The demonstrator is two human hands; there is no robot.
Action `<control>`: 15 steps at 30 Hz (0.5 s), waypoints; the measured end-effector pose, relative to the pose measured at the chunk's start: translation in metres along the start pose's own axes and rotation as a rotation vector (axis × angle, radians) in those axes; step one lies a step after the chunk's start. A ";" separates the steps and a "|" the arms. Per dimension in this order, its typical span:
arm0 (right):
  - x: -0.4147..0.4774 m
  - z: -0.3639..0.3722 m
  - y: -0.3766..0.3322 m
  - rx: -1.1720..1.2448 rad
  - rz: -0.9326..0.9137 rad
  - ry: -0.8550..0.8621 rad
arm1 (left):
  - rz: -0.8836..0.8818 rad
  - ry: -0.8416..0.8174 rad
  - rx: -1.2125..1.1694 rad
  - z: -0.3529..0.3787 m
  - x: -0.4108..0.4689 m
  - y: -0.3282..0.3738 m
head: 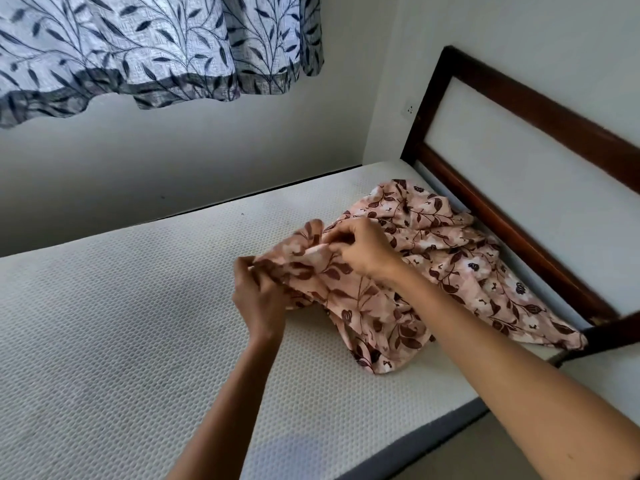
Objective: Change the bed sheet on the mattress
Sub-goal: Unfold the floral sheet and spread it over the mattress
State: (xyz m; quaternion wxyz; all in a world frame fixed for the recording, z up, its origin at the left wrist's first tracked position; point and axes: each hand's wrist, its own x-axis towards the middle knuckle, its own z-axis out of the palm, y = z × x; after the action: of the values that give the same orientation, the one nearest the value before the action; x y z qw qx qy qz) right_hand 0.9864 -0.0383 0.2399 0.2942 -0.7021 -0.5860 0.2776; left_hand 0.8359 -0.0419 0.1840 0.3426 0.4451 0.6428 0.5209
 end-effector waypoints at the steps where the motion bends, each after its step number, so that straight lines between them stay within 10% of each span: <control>1: 0.002 -0.002 0.000 -0.006 0.002 0.058 | -0.032 0.031 -0.017 -0.004 0.005 0.001; 9: -0.003 -0.046 0.011 -0.261 -0.069 0.584 | 0.421 -0.234 0.870 -0.093 0.048 -0.010; 15: -0.042 -0.077 0.042 -0.396 -0.111 0.650 | 0.145 0.140 0.774 -0.192 0.079 -0.022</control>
State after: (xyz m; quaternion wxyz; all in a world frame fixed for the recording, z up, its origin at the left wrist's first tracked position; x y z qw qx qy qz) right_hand 1.0642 -0.0921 0.2632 0.3377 -0.7639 -0.5417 -0.0944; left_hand 0.6286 -0.0398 0.2067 0.0675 0.5489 0.7802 0.2923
